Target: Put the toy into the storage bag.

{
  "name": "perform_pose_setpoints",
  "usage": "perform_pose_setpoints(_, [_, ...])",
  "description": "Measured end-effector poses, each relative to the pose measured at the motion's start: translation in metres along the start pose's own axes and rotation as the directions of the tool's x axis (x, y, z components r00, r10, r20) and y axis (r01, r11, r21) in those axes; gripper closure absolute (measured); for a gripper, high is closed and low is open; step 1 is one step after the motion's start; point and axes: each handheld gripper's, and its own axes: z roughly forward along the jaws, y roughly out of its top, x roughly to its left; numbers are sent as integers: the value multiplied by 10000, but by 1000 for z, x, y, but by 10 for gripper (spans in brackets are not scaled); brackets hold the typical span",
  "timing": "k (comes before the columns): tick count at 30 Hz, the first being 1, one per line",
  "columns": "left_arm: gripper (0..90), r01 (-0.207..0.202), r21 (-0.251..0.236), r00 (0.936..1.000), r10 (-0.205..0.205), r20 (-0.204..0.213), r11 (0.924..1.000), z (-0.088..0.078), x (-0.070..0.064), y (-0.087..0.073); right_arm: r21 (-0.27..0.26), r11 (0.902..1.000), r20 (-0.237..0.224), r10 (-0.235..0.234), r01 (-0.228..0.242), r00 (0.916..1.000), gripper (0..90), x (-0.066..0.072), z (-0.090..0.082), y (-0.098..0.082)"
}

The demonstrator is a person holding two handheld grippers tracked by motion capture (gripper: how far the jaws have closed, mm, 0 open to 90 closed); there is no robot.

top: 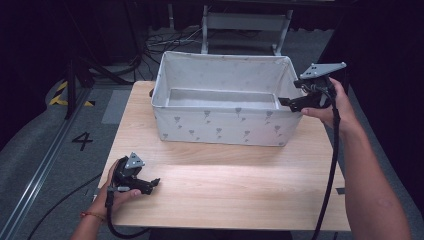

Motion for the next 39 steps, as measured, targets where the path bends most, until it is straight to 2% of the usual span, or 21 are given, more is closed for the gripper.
perform_pose_setpoints(4, [5,-18,0,10000,18,1,10000,0,0,0,-96,9999,216,-102,104,9997,194,6,-9,-6])
perform_pose_setpoints(10, [5,-18,-13,10000,18,-4,10000,0,0,0,-278,9995,306,-166,174,9994,182,14,-23,-13])
perform_pose_setpoints(14, [5,0,12,10000,0,6,10000,0,0,0,-502,9981,614,-333,364,9976,183,20,-34,-21])
perform_pose_setpoints(21, [5,0,-3,10000,0,0,10000,0,0,0,-616,9971,783,-397,446,9961,184,29,-46,-40])
perform_pose_setpoints(23, [5,-6,-12,10000,6,0,10000,0,0,0,-474,9969,849,-581,623,9947,183,33,-46,-48])
perform_pose_setpoints(27, [5,-10,-13,10000,10,-1,10000,0,0,0,-254,9974,850,-652,675,9942,183,37,-44,-63])
perform_pose_setpoints(29, [5,-22,16,10000,22,-7,10000,0,0,0,-99,9969,1056,-771,786,9914,184,40,-42,-71])
perform_pose_setpoints(34, [5,-21,-18,10000,21,-7,10000,0,0,0,616,9936,1176,-1018,951,9878,183,45,-31,-96])
perform_pose_setpoints(37, [5,-38,0,10000,38,-11,10000,0,0,0,746,9935,934,-930,862,9913,184,48,-27,-108])
perform_pose_setpoints(39, [5,-21,-2,10000,21,-14,10000,0,0,0,855,9928,960,-918,837,9911,184,49,-24,-116])
